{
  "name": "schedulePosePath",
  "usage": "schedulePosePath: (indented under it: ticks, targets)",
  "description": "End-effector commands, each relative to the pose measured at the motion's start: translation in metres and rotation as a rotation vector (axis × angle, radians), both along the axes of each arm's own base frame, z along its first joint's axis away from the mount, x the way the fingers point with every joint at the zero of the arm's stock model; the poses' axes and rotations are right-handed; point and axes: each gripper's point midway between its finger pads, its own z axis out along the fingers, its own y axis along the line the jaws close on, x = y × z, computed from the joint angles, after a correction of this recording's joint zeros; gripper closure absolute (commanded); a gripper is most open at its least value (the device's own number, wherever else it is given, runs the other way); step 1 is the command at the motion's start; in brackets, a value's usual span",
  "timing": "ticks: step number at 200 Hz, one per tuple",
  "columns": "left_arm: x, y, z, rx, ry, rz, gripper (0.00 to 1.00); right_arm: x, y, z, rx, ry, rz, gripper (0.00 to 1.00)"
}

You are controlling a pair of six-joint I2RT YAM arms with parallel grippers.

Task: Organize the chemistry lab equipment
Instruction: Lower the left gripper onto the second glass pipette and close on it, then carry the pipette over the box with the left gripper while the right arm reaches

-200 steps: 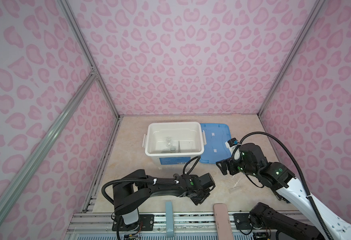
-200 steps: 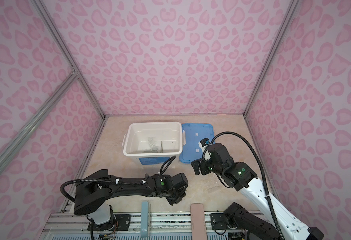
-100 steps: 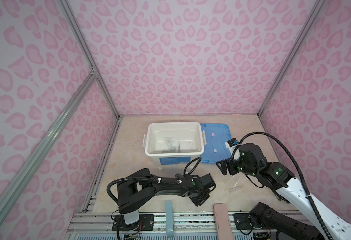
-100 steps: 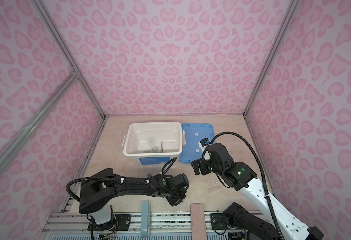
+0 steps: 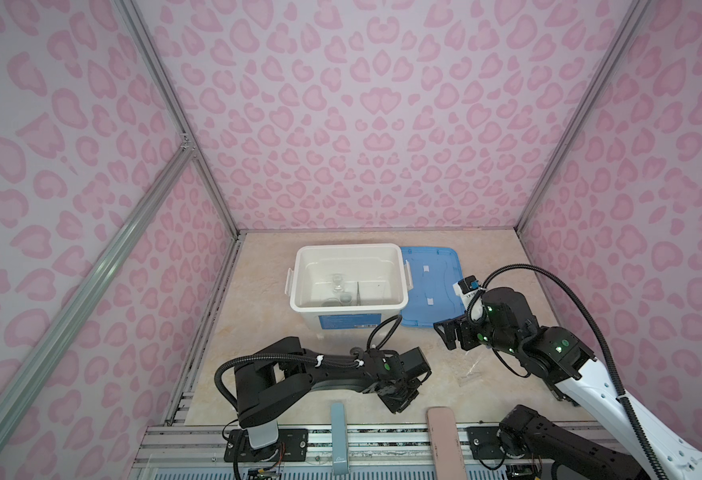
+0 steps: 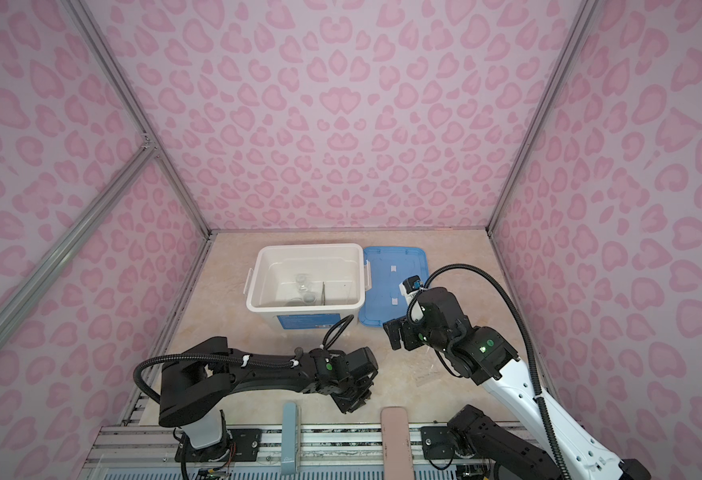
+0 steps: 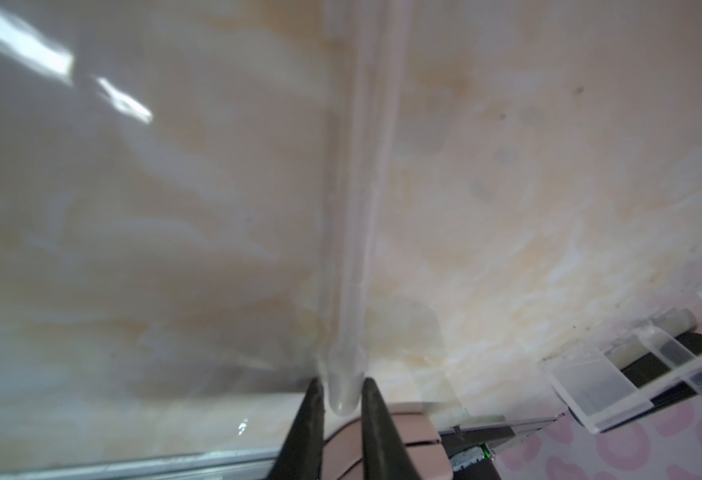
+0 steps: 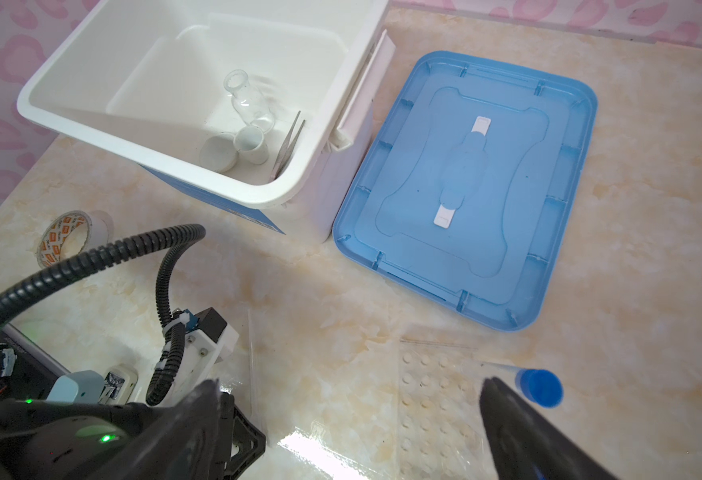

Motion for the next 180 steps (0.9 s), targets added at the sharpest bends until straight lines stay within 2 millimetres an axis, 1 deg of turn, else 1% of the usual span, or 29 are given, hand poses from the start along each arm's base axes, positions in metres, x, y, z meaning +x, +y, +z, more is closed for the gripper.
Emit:
schedulePosePath:
  ticks: [1, 24, 36, 71, 91, 118, 142, 165, 180]
  targets:
    - [0.001, 0.003, -0.003, 0.007, 0.000, 0.017, 0.84, 0.003, 0.001, 0.001, -0.001, -0.014, -0.001, 0.01]
    - [0.002, 0.004, -0.002, 0.001, -0.003, 0.026, 0.91, 0.004, 0.001, 0.003, 0.003, -0.021, -0.004, 0.01]
    - [0.002, 0.005, -0.001, 0.001, -0.009, 0.025, 0.94, 0.004, 0.002, 0.004, 0.006, -0.022, -0.001, 0.02]
    - [0.011, 0.006, 0.012, -0.002, -0.066, 0.022, 0.95, 0.004, 0.003, 0.008, 0.012, -0.026, 0.002, 0.01]
    - [0.017, 0.010, 0.022, 0.000, -0.105, 0.032, 0.98, 0.005, 0.004, 0.012, 0.020, -0.035, 0.009, 0.02]
    - [0.024, 0.020, 0.034, 0.006, -0.154, 0.046, 0.98, 0.006, 0.007, 0.021, 0.043, -0.052, 0.014, 0.02]
    - [0.032, 0.038, 0.048, 0.038, -0.219, 0.071, 0.99, 0.007, 0.008, 0.029, 0.058, -0.068, 0.015, 0.01]
    - [0.042, 0.065, 0.070, 0.087, -0.309, 0.114, 0.99, 0.008, 0.011, 0.032, 0.070, -0.070, 0.019, 0.02]
    - [0.046, 0.084, 0.081, 0.100, -0.356, 0.155, 0.99, 0.009, 0.014, 0.035, 0.079, -0.073, 0.028, 0.02]
